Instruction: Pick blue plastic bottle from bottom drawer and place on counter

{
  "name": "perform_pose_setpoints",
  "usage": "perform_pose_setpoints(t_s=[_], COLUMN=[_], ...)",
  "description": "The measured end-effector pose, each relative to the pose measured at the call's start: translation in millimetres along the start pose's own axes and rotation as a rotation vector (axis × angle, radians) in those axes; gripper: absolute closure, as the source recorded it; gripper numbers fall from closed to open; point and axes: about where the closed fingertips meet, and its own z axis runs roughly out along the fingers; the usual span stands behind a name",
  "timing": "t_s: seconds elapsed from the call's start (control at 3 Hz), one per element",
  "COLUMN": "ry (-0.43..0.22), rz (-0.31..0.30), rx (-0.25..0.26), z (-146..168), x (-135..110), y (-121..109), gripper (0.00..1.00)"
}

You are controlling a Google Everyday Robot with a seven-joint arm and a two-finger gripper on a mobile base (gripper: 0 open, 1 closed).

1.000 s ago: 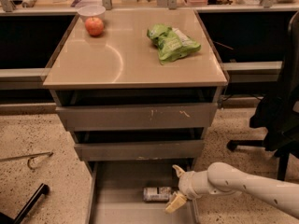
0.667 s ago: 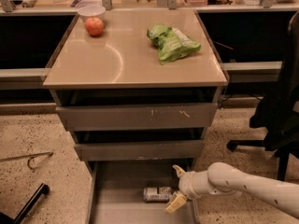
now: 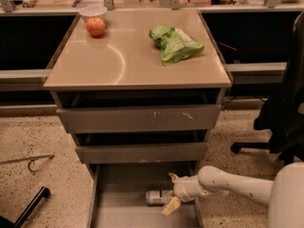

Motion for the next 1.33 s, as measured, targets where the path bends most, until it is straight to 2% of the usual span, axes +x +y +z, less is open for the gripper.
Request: perform_pose_setpoints(t_s=[0.33,0.67,1.33], ry=[0.011,0.011,0.032], rz=[0.045,0.045,0.070], rx=[-0.017,-0.017,-0.031], z=[60.9,61.2,98.5], x=[42.7,42.8,66.5], y=[-7.9,-7.8,-34.7], gripper=[0.00,0.00,0.00])
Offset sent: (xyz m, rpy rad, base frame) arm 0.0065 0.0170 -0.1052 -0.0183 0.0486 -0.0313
